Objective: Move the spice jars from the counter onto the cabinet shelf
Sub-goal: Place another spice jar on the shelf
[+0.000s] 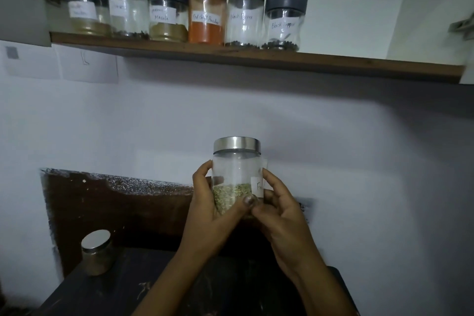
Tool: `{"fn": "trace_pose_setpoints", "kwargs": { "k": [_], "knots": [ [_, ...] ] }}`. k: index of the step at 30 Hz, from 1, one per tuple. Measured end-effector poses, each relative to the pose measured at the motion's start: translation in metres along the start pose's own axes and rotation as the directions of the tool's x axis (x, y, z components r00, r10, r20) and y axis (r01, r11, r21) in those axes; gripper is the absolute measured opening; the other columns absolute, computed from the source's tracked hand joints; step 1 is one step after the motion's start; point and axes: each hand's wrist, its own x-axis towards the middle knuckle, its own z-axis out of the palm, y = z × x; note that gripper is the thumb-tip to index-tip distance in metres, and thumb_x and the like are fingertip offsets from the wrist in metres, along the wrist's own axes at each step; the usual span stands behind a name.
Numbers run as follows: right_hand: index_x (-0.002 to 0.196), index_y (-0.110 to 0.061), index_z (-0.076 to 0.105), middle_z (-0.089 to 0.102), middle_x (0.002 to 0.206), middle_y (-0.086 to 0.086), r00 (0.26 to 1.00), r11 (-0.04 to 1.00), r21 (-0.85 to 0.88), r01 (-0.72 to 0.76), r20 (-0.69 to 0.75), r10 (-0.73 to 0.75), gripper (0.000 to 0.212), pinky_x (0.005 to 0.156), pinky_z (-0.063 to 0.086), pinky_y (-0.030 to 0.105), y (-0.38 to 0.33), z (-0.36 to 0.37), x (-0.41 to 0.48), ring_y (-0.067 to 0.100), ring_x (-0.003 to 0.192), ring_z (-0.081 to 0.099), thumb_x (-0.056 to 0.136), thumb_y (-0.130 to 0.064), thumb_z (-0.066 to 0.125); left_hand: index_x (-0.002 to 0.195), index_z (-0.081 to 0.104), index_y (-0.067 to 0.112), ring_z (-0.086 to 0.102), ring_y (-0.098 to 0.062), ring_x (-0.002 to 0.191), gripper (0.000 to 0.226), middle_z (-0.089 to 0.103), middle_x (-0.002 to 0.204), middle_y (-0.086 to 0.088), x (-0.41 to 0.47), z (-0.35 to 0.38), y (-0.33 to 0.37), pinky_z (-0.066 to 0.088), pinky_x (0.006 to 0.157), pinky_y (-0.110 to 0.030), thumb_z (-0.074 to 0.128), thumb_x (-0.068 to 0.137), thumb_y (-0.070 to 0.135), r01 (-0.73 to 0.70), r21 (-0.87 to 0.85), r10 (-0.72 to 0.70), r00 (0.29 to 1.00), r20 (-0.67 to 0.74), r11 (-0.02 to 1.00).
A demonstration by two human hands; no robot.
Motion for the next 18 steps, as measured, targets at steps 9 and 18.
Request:
{"fn": "trace_pose_setpoints", "kwargs": {
  "k": [9, 18],
  "knots": [
    [0.13, -0.04, 0.045, 0.067, 0.117, 0.003, 0.997, 0.99, 0.138, -0.036, 0.073, 0.026, 0.069, 0.087, 0.055, 0.038, -0.01, 0.003, -0.006, 0.022, 0.108, 0.064, 0.067, -0.024, 0.068, 0.117, 0.035, 0.034, 0.065, -0.009, 0.09, 0.04, 0.057, 0.107, -0.002, -0.004, 0.006, 0.003, 0.053, 0.067, -0.019, 0.049, 0.08, 0.031, 0.023, -0.176, -0.037, 0.996, -0.075, 0.984],
    [0.122, -0.048, 0.049, 0.063, 0.122, -0.003, 0.996, 0.997, 0.021, 0.075, -0.047, -0.074, 0.074, 0.082, 0.056, 0.03, -0.019, -0.001, -0.006, 0.013, 0.109, 0.062, 0.054, -0.04, 0.074, 0.128, 0.035, 0.035, 0.051, 0.005, 0.106, 0.039, 0.043, 0.119, 0.01, 0.001, 0.009, 0.007, 0.049, 0.081, -0.014, 0.033, 0.091, 0.045, -0.086, 0.123, 0.098, 0.991, -0.094, 0.989]
  ]
}}
